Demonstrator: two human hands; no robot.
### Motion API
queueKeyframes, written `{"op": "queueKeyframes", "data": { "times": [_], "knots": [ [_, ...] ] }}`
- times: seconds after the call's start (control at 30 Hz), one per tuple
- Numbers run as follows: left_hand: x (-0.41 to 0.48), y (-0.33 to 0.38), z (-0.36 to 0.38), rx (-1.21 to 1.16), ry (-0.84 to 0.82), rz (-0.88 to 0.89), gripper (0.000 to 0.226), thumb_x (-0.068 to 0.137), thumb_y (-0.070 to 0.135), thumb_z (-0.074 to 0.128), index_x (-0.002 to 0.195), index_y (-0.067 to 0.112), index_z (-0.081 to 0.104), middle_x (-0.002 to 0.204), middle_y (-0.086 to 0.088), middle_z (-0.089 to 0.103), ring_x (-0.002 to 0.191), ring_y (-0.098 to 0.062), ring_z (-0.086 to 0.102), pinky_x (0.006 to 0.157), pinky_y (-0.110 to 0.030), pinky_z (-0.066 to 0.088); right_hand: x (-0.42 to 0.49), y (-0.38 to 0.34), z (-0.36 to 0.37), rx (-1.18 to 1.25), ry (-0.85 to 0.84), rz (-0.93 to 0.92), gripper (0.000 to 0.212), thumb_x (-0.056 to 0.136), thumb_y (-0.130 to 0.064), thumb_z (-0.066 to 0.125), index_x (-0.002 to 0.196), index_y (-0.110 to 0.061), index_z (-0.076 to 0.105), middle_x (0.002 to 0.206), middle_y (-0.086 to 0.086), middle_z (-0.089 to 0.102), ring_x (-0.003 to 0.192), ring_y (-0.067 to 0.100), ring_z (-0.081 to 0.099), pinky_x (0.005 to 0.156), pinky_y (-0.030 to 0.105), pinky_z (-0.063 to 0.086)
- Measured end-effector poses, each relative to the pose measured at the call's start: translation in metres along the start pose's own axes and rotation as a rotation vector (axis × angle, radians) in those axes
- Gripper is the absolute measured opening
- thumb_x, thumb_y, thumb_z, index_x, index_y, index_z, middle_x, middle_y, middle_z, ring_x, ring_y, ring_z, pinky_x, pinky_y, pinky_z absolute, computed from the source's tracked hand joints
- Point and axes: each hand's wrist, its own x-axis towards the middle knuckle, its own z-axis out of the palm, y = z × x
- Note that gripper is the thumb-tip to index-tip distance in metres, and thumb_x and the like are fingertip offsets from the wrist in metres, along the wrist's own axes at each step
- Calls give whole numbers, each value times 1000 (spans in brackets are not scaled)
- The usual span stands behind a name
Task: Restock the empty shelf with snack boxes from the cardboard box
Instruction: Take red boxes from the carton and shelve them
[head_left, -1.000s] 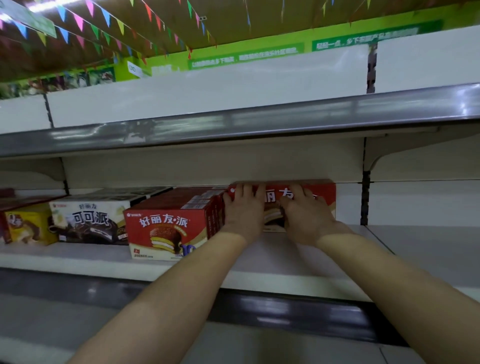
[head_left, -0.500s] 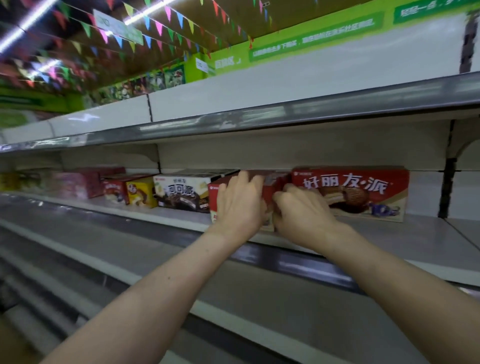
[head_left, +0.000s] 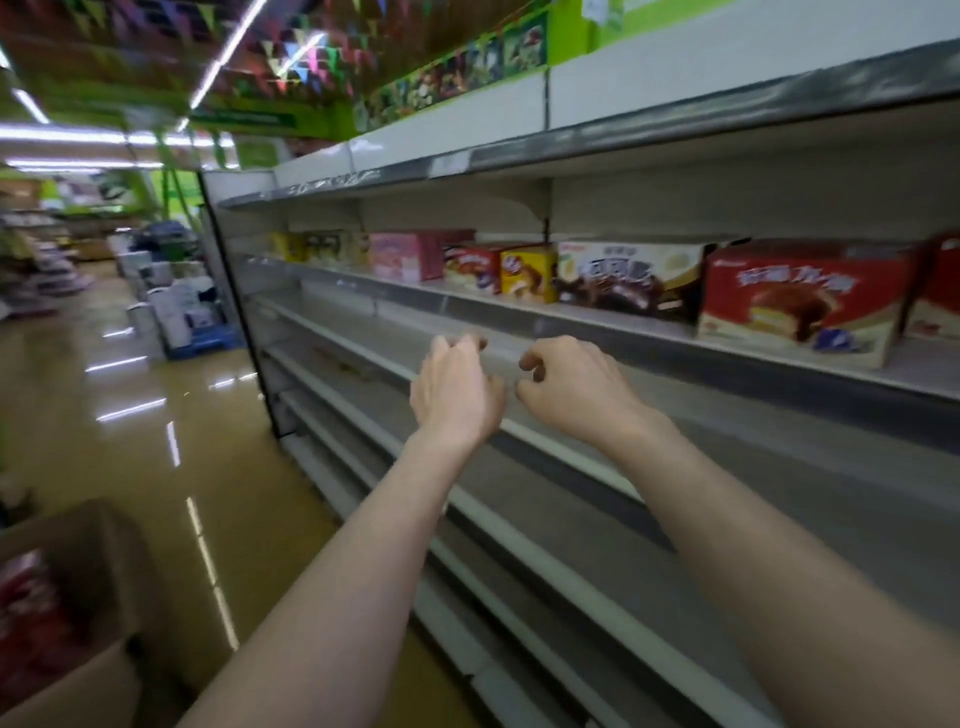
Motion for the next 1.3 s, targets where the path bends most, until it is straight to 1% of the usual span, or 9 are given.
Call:
{"op": "queueKeyframes", "data": {
  "times": [0.07,0.13,0.2,0.33,0.57,0.63,0.77,1.0,1.3],
  "knots": [
    [-10,-43,-10,-53,2,-116,45,93,25,56,137,23,46,132,-5,44,110,-28,54,92,-44,47,-1,-32,33,116,-41,10,26,91,-26,58,115,-21,64,110,1,66,96,21,61,80,32,50],
    [-22,-94,-21,-106,11,-212,47,93,28,57,138,24,44,131,-5,44,107,-28,55,88,-41,48,-3,-68,70,200,-82,-12,24,88,-26,57,110,-23,66,110,2,68,101,23,61,87,36,51],
    [-37,-145,-32,-160,41,-307,51,92,30,60,140,24,43,131,-5,45,104,-25,56,84,-38,49,-10,-104,106,284,-132,-26,28,89,-25,55,116,-22,65,115,2,66,106,22,61,91,37,51],
    [-70,-232,-53,-222,108,-483,55,89,28,63,140,23,43,127,-6,47,108,-24,55,92,-41,50,-30,-163,171,403,-208,-27,31,92,-26,56,122,-23,61,117,-1,64,108,21,60,93,42,51],
    [-110,-338,-83,-201,194,-761,56,92,25,63,143,22,40,133,-8,49,114,-26,55,95,-42,49,-48,-243,258,474,-372,-97,29,92,-26,57,120,-23,63,114,-3,65,107,18,60,92,40,52],
    [-116,-363,-93,-189,226,-819,56,92,26,63,143,23,39,132,-8,49,110,-25,56,92,-43,51,-48,-263,281,480,-437,-146,31,93,-24,57,123,-20,62,116,-4,64,108,14,59,90,31,50],
    [-119,-411,-107,-177,293,-912,57,93,26,62,144,24,38,134,-6,45,113,-23,54,94,-39,49,-42,-301,325,467,-569,-216,32,94,-24,57,126,-20,60,117,-3,64,94,8,53,76,22,41],
    [-79,-488,-115,-131,398,-1005,57,93,26,62,144,26,38,140,-3,42,122,-24,51,95,-36,44,8,-357,391,507,-726,-331,33,95,-22,57,127,-18,58,120,-1,63,103,11,56,84,25,46],
    [-16,-567,-108,-101,471,-1122,59,91,28,66,142,27,37,141,-3,42,128,-25,48,102,-43,44,86,-404,463,520,-838,-416,34,95,-22,58,128,-18,57,122,-1,61,94,4,49,76,18,41]
  ]
}}
